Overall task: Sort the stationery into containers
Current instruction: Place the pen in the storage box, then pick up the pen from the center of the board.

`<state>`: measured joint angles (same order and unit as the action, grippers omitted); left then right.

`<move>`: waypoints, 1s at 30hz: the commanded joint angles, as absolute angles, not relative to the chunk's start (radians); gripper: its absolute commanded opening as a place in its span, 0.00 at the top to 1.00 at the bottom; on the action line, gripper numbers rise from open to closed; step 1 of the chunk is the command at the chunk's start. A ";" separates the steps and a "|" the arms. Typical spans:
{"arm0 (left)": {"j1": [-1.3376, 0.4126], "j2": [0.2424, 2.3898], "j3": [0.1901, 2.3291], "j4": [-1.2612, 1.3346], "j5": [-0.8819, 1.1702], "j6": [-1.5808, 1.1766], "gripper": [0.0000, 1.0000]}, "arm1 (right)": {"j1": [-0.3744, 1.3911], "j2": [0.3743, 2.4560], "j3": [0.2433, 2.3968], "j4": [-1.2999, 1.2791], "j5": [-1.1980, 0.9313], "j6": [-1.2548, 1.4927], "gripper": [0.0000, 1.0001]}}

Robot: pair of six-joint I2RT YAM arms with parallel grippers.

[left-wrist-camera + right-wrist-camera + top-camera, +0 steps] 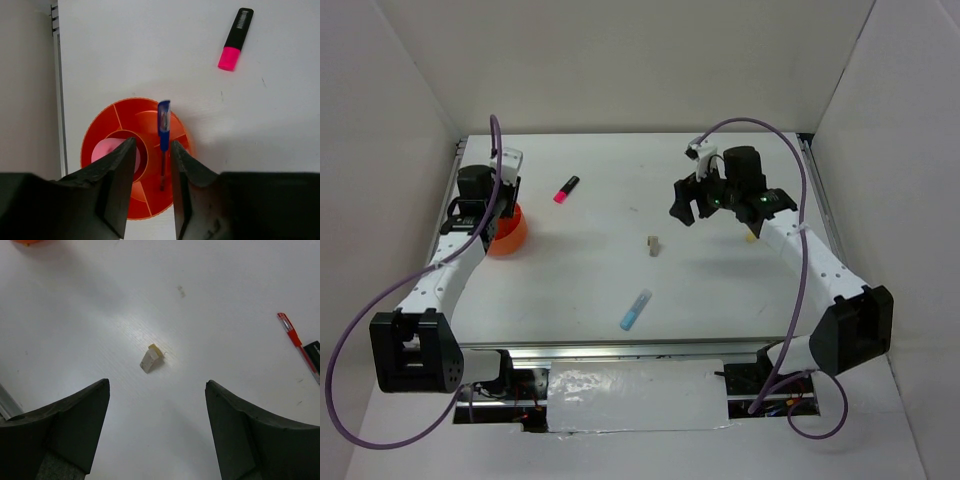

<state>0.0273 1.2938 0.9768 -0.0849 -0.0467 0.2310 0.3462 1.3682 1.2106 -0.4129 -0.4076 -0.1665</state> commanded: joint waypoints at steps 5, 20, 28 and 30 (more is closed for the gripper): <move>0.038 1.236 0.976 -0.066 -0.009 0.187 0.44 | 0.256 1.445 1.310 -0.433 -0.420 -0.210 0.23; 0.025 1.186 1.249 -0.371 0.540 0.097 0.06 | 0.135 2.003 1.836 -0.851 -0.377 -0.569 0.58; 0.017 1.174 1.224 -0.385 0.581 0.064 0.06 | 0.138 2.178 2.000 -0.789 -0.325 -0.581 0.50; 0.017 1.166 1.212 -0.380 0.575 0.052 0.06 | 0.140 2.198 2.014 -0.750 -0.316 -0.563 0.43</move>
